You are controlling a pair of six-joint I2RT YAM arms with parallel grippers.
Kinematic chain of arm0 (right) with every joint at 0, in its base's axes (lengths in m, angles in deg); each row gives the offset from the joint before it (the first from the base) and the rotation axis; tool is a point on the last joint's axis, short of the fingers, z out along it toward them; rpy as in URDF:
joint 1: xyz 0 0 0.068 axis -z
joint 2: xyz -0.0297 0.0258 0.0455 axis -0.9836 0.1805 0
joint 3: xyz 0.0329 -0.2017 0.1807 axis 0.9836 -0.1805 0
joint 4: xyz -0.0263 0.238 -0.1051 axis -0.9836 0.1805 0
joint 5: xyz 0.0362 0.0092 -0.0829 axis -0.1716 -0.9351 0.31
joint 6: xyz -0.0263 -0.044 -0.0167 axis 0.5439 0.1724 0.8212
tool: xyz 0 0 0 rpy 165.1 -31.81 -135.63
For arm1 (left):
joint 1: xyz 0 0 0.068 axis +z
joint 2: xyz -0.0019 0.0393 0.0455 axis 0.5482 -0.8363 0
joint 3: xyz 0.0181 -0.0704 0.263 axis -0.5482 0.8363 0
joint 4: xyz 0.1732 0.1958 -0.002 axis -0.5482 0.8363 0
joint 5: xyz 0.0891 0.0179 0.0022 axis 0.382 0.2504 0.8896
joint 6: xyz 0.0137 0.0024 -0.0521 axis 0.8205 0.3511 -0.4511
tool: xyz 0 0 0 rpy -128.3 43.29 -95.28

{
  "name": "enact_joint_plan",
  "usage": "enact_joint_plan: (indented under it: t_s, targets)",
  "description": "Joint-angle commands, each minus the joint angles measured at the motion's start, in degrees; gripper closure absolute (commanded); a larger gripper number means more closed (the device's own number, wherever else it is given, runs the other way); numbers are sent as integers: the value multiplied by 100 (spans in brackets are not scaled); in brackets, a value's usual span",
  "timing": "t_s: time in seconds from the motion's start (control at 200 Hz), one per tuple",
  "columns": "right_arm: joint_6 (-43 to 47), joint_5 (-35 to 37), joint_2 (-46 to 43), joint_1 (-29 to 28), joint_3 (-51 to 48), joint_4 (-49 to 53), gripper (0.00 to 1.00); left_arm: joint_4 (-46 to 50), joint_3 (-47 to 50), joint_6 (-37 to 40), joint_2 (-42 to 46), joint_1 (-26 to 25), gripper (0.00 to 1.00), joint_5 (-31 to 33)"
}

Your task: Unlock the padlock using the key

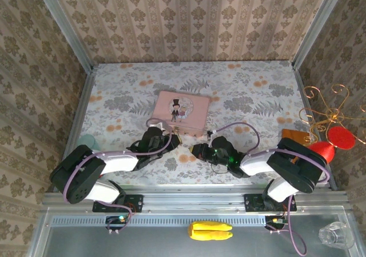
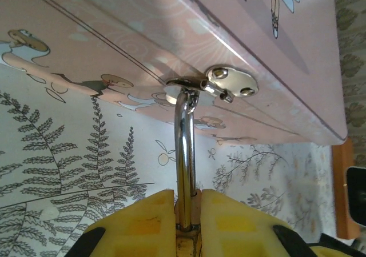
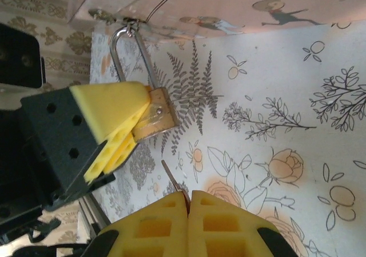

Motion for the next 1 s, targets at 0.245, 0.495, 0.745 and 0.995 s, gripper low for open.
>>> enact_joint_plan:
  t_s: [0.245,0.495,0.745,0.995]
  targets:
    - [-887,220,472,-68,207,-762,100,-1347,306,-818,26,43,100,269]
    - [-1213,62,779,-73,292,-1061,100,-1932,467,-1018,-224,68,100,280]
    - [-1404,2,727,-68,376,-913,100,-2276,495,-1116,-423,91,100,217]
    - [-1705,-99,776,-35,374,-897,100,-2282,460,-1155,-396,99,100,205]
